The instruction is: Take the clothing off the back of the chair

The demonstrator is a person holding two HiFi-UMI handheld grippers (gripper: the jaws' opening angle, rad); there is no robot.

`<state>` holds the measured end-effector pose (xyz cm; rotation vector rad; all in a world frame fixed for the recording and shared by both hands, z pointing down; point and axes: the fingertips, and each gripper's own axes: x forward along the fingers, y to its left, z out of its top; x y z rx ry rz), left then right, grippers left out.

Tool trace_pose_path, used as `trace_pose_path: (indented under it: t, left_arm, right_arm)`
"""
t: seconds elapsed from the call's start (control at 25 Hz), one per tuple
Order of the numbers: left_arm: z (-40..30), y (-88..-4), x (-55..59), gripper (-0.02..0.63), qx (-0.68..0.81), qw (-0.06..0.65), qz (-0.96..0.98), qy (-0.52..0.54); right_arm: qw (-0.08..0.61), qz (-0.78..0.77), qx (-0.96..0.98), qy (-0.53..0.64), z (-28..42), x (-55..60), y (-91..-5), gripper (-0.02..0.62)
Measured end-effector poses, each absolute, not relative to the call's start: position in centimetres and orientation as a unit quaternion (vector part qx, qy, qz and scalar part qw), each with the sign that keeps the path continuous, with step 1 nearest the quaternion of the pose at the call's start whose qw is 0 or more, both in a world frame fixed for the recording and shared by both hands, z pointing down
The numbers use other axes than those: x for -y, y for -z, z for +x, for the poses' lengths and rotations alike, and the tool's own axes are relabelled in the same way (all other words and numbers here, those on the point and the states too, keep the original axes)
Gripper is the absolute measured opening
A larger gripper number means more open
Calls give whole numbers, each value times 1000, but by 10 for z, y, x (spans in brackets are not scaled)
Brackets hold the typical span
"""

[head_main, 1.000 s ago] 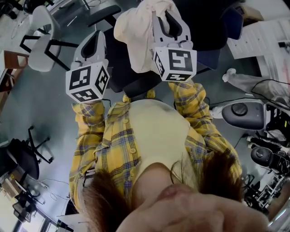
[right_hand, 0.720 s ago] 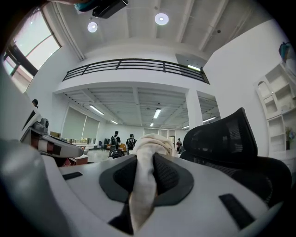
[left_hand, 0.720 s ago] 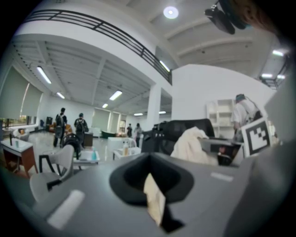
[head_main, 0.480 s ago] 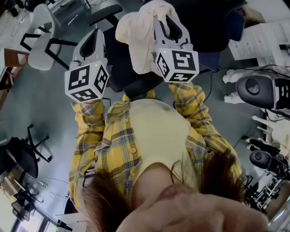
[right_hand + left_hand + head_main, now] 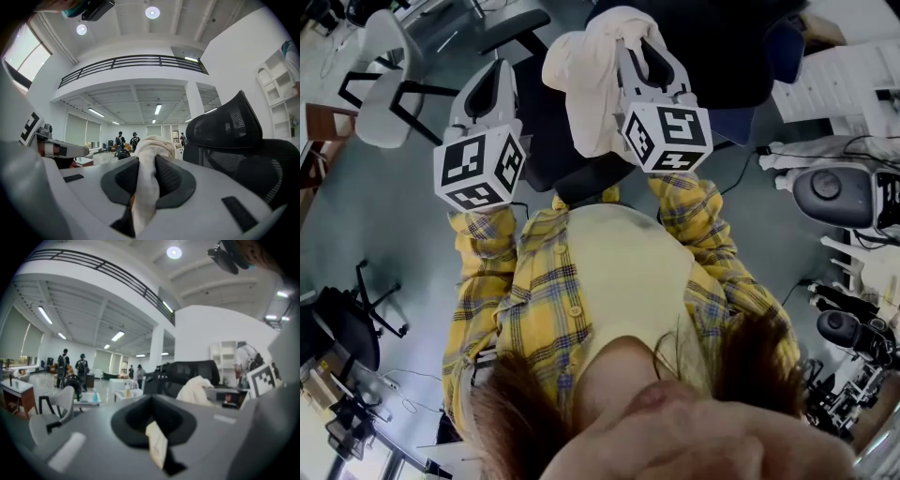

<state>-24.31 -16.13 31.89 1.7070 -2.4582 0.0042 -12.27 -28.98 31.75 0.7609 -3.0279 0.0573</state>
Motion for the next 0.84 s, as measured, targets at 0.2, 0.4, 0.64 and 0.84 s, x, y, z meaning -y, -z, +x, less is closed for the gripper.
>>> trace_pose_path:
  t: [0.2, 0.4, 0.64, 0.84]
  left_arm:
    - [-241, -321, 163, 3, 818, 77, 570, -3]
    - [-241, -322, 162, 3, 816, 80, 572, -4]
    - [-242, -324, 162, 3, 814, 81, 575, -8]
    - [-243, -327, 157, 3, 815, 83, 574, -10]
  right_arm:
    - [8, 244, 970, -21, -120, 291, -317, 72]
    - [3, 241, 970, -20, -121, 287, -313, 72]
    - [0, 236, 972, -20, -123, 285, -310, 72]
    - [-1, 234, 972, -23, -123, 281, -312, 72]
